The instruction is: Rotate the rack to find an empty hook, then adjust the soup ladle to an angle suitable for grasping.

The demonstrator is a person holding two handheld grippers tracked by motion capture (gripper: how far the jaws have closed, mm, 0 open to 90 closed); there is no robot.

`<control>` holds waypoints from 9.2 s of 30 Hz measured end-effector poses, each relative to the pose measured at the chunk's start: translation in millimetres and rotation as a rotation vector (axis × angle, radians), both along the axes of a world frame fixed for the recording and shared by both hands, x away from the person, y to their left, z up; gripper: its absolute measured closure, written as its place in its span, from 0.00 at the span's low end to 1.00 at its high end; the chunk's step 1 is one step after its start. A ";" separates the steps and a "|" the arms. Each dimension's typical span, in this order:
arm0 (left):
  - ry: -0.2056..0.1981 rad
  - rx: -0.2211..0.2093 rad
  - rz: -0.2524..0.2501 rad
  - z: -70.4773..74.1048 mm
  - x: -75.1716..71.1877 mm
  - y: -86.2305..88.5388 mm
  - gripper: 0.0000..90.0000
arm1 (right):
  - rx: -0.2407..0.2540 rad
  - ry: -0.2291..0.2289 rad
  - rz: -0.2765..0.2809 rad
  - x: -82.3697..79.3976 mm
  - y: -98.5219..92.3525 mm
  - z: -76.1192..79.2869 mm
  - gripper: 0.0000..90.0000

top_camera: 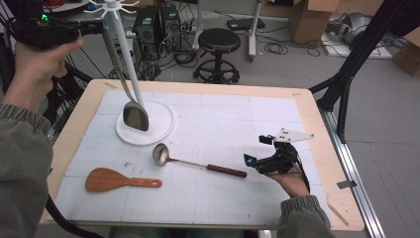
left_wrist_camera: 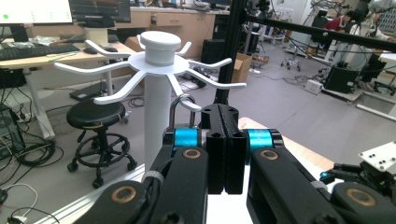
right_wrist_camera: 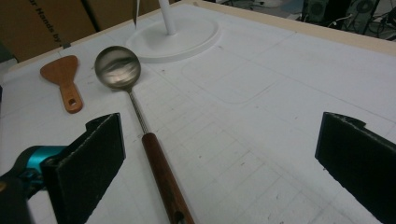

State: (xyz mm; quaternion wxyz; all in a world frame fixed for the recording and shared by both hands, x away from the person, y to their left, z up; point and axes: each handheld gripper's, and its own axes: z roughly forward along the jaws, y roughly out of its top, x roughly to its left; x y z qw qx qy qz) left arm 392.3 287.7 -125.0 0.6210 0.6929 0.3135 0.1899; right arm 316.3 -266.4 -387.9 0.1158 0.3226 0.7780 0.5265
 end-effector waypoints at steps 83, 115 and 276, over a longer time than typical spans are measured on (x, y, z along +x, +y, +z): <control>0.032 0.123 -0.157 -104.5 -56.6 -3.4 0.41 | -0.067 0.048 0.081 -7.2 10.0 -3.4 0.01; 0.069 0.155 -0.197 -173.0 -79.5 -23.1 0.32 | -0.129 0.091 0.180 -1.3 30.8 -15.6 0.17; 0.120 0.310 -0.501 -270.0 -52.4 -152.8 0.86 | -0.326 -0.029 0.408 5.6 103.2 77.2 0.57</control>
